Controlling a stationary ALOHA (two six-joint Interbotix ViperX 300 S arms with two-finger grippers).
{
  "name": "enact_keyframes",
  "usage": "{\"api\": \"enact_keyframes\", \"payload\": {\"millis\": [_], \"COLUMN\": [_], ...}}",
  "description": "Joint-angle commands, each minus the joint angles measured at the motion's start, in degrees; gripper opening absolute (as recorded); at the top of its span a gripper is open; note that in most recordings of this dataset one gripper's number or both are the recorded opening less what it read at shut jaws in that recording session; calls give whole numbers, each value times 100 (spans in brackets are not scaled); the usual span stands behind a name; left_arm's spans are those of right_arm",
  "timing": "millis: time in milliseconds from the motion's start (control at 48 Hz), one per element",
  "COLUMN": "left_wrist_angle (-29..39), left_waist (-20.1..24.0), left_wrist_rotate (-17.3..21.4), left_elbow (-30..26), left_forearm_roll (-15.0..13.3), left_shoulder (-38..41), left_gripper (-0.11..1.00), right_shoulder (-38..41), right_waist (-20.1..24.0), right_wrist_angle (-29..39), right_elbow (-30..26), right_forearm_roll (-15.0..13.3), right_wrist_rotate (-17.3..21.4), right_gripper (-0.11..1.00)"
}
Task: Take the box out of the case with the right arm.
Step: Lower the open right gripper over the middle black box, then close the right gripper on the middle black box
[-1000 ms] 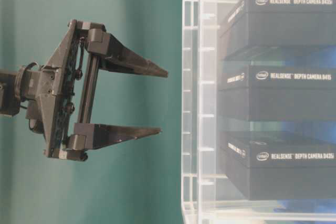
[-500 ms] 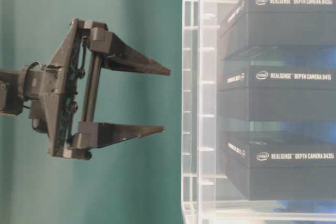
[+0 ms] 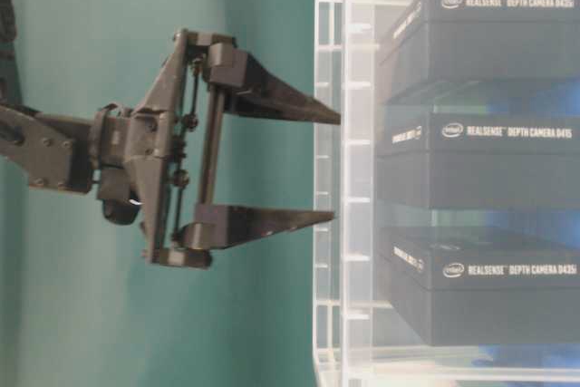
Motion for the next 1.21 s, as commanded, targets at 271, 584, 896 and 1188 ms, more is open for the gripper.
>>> {"api": "enact_keyframes", "payload": {"millis": [271, 584, 896, 1188], "left_wrist_angle": [-26, -26, -26, -26], "left_waist": [18, 18, 18, 35], "left_wrist_rotate": [0, 0, 0, 9], "left_elbow": [-123, -114, -114, -105], "left_forearm_roll": [9, 9, 18, 18], "left_shoulder": [18, 26, 26, 26], "left_gripper": [2, 2, 2, 2], "right_shoulder": [-105, 211, 272, 272], "right_waist": [-97, -114, -114, -132], "right_wrist_angle": [-633, -1011, -1002, -1002], "right_elbow": [439, 633, 633, 624], "right_forearm_roll": [88, 519, 650, 668], "right_wrist_rotate": [0, -62, -26, -9], "right_gripper": [92, 92, 92, 91]}}
